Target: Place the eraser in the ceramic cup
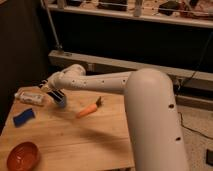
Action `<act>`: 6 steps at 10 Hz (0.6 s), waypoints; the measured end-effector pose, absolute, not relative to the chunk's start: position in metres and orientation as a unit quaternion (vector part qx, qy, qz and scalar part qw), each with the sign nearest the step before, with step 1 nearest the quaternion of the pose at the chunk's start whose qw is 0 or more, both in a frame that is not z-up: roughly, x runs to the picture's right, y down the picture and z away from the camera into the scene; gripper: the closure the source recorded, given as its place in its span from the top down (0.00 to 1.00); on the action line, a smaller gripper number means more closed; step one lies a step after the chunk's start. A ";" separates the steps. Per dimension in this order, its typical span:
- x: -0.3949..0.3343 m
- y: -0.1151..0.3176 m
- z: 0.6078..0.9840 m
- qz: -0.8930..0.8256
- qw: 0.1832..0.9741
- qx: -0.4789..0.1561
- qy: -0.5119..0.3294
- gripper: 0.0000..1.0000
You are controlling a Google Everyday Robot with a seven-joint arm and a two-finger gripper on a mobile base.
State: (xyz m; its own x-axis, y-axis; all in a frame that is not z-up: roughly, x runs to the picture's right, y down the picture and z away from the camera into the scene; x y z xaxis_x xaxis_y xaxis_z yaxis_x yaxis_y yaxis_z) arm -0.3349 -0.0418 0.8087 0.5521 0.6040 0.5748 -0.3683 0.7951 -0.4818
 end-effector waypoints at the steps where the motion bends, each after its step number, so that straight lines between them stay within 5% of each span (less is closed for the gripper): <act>1: -0.335 -0.041 0.809 0.281 0.867 -0.155 -0.382 0.10; 6: -0.330 -0.038 0.812 0.297 0.853 -0.159 -0.398 0.10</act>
